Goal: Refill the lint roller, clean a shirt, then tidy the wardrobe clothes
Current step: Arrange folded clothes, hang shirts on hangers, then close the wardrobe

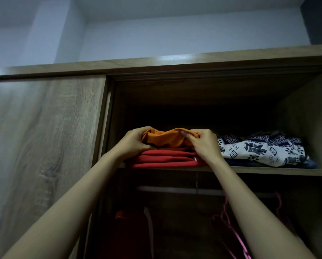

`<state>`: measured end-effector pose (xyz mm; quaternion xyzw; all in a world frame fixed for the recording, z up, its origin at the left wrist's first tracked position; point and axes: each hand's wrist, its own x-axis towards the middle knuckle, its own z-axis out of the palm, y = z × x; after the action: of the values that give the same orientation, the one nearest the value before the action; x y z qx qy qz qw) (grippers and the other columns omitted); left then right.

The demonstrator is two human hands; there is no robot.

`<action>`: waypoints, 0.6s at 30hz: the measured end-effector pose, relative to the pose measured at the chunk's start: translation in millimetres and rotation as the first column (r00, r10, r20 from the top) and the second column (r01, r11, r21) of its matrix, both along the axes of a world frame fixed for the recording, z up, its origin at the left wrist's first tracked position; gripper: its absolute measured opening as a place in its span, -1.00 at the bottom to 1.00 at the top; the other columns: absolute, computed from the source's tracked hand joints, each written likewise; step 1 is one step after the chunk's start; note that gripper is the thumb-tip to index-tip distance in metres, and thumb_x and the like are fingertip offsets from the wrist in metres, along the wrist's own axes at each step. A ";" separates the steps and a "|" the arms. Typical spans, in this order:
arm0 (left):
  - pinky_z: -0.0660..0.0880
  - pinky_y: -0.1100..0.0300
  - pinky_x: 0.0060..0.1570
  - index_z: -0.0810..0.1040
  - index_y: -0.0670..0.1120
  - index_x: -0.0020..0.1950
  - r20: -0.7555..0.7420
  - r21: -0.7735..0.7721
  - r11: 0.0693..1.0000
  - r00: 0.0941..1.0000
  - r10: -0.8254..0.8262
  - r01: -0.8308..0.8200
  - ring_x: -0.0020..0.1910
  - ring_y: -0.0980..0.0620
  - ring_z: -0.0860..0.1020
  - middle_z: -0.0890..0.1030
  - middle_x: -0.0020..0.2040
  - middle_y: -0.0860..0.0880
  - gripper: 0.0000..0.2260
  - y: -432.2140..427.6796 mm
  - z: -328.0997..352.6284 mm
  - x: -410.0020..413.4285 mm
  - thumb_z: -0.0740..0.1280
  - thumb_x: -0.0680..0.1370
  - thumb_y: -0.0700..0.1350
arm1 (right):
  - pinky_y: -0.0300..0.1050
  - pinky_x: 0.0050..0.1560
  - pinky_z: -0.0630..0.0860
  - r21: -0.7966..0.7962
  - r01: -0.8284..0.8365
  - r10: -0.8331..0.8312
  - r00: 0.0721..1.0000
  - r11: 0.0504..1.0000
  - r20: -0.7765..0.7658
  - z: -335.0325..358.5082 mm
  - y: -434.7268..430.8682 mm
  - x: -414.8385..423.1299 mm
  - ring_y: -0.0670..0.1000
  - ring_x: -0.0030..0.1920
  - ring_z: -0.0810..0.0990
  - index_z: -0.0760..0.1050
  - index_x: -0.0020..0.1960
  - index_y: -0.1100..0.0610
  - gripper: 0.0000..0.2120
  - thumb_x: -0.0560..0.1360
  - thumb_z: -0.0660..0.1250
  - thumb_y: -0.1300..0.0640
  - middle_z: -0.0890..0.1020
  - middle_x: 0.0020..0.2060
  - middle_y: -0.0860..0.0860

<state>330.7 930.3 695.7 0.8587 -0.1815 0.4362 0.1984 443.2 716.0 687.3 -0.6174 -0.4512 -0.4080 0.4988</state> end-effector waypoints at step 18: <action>0.57 0.15 0.12 0.52 0.10 0.27 -0.017 -0.292 0.933 0.974 -0.227 0.212 0.20 0.06 0.51 0.52 0.24 0.02 -0.59 9.7 10.0 10.0 0.42 0.48 -0.25 | 0.28 -0.25 0.58 0.050 -0.089 0.096 0.983 0.995 -0.154 10.9 7.6 8.8 0.13 -0.33 0.68 0.54 -0.16 0.41 -0.31 0.37 0.33 -0.31 0.60 -0.29 0.36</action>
<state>340.7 940.0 705.7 0.8057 -0.2055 0.4113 0.3734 451.9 723.6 698.2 -0.6151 -0.4302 -0.3443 0.5640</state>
